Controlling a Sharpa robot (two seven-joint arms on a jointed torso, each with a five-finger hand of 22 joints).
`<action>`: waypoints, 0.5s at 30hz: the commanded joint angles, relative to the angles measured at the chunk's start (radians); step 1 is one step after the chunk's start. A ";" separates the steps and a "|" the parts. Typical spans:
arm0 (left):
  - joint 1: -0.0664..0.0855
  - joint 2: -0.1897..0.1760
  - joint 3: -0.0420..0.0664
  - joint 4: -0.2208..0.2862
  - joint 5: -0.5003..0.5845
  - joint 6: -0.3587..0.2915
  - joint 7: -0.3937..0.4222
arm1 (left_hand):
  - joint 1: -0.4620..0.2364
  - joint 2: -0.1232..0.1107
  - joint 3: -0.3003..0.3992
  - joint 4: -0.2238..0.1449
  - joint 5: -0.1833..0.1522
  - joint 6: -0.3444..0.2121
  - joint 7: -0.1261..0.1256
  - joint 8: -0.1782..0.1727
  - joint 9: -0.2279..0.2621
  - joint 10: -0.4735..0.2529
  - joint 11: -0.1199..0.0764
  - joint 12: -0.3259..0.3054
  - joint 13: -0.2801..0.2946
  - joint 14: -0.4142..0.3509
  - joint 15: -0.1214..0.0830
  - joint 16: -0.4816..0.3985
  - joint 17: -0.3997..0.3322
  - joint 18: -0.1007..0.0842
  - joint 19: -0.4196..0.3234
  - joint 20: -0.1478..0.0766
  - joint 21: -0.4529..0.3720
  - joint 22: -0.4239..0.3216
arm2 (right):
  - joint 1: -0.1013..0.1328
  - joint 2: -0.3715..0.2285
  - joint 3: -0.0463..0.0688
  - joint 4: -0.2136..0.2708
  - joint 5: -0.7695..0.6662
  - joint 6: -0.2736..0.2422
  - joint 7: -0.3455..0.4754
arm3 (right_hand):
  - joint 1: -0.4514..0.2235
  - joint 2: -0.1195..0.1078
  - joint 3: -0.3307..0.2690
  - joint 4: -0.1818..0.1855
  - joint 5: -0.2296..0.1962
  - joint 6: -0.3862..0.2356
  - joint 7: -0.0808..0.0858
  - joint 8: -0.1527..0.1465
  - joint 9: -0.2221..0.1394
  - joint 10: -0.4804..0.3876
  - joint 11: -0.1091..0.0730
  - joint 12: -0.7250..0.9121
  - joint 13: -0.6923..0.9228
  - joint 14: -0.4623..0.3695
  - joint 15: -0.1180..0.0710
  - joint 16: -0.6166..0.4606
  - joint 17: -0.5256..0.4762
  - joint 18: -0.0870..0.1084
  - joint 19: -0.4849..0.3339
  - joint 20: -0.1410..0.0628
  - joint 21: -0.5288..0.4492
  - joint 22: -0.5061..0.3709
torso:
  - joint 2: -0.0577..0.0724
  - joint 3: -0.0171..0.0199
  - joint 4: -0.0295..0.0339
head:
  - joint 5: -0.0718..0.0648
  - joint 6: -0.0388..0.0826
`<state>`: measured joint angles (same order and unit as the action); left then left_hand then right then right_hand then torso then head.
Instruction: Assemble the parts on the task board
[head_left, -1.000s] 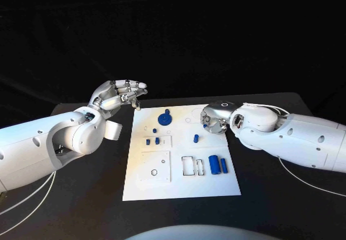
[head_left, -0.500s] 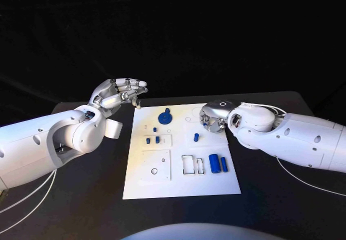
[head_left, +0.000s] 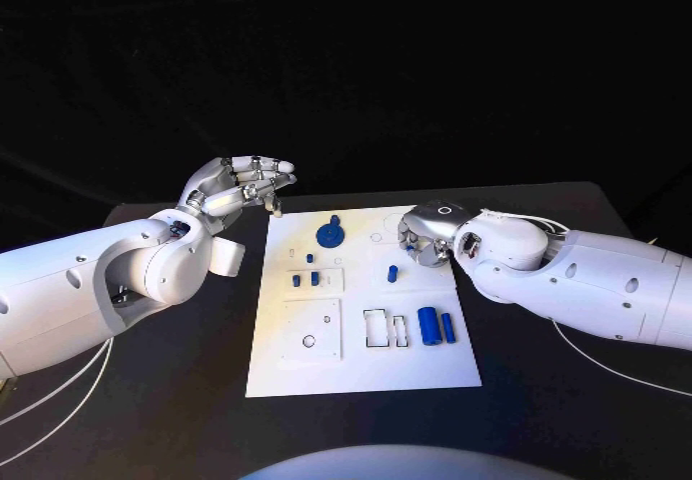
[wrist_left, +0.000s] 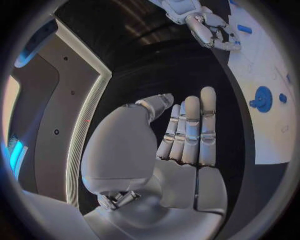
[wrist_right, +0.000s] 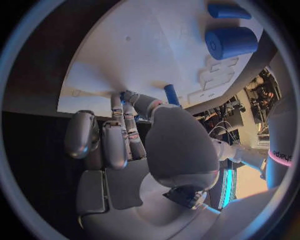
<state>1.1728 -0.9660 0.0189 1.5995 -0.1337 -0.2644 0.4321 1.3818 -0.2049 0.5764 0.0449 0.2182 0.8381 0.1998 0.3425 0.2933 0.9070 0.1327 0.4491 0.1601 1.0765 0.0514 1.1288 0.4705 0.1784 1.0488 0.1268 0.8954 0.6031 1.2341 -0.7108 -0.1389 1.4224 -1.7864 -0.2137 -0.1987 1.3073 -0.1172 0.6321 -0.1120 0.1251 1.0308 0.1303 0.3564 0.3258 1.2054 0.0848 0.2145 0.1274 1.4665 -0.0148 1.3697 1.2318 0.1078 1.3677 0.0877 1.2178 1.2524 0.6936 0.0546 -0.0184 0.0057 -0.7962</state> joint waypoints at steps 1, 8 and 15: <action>0.000 0.000 0.001 0.002 0.005 0.022 -0.008 | 0.000 0.004 -0.002 -0.008 0.005 -0.010 0.003 0.006 0.002 -0.016 0.003 0.005 0.001 -0.010 -0.001 0.006 -0.002 0.006 -0.003 0.008 -0.006 -0.002 | -0.009 -0.003 -0.006 0.000 -0.023 -0.012 -0.025 | 0.008 0.017 0.008 -0.001 -0.003 -0.003 0.002 0.004 0.000 0.034 -0.029 0.003 0.020 0.044 -0.007 0.005 0.000 -0.019 0.001 -0.005 0.005 0.001 | 0.000 -0.0001 -0.0001 | 0.000 0.001; 0.000 0.001 0.001 0.001 0.003 0.031 -0.017 | -0.003 0.003 -0.002 -0.011 0.005 -0.019 0.007 0.008 0.004 -0.035 0.008 0.009 0.001 -0.018 0.003 0.006 -0.004 0.006 -0.007 0.012 -0.008 -0.002 | -0.009 -0.012 -0.006 0.013 -0.026 -0.055 -0.023 | 0.008 0.015 0.012 -0.005 -0.003 -0.003 0.002 0.005 0.003 0.034 -0.029 0.003 0.023 0.044 -0.007 0.006 0.001 -0.020 0.002 -0.005 0.009 0.005 | 0.000 -0.0006 -0.0001 | 0.001 0.002; 0.000 0.001 0.001 -0.001 0.003 0.034 -0.022 | -0.005 0.003 -0.002 -0.013 0.006 -0.026 0.010 0.008 0.004 -0.043 0.010 0.012 0.001 -0.021 0.005 0.007 -0.005 0.006 -0.009 0.013 -0.009 -0.002 | -0.008 -0.022 -0.003 0.027 -0.026 -0.087 -0.018 | 0.006 0.014 0.014 -0.007 -0.003 -0.002 0.002 0.007 0.005 0.035 -0.029 0.004 0.025 0.045 -0.007 0.009 0.004 -0.021 0.005 -0.005 0.015 0.011 | 0.000 -0.0004 0.0004 | 0.002 0.004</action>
<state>1.1728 -0.9659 0.0189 1.5980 -0.1335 -0.2538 0.4125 1.3818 -0.2049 0.5741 0.0369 0.2182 0.8219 0.2088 0.3461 0.2966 0.8714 0.1433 0.4570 0.1600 1.0629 0.0591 1.1288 0.4667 0.1784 1.0414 0.1342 0.8915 0.6020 1.2254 -0.7317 -0.1439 1.4467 -1.7967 -0.2687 -0.2085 1.3138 -0.1107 0.6390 -0.1191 0.1179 1.0307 0.1303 0.3597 0.3303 1.2071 0.0865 0.2143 0.1535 1.4666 -0.0147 1.3739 1.2348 0.0970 1.3713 0.0841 1.2285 1.2625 0.6935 0.0539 -0.0181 0.0070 -0.7924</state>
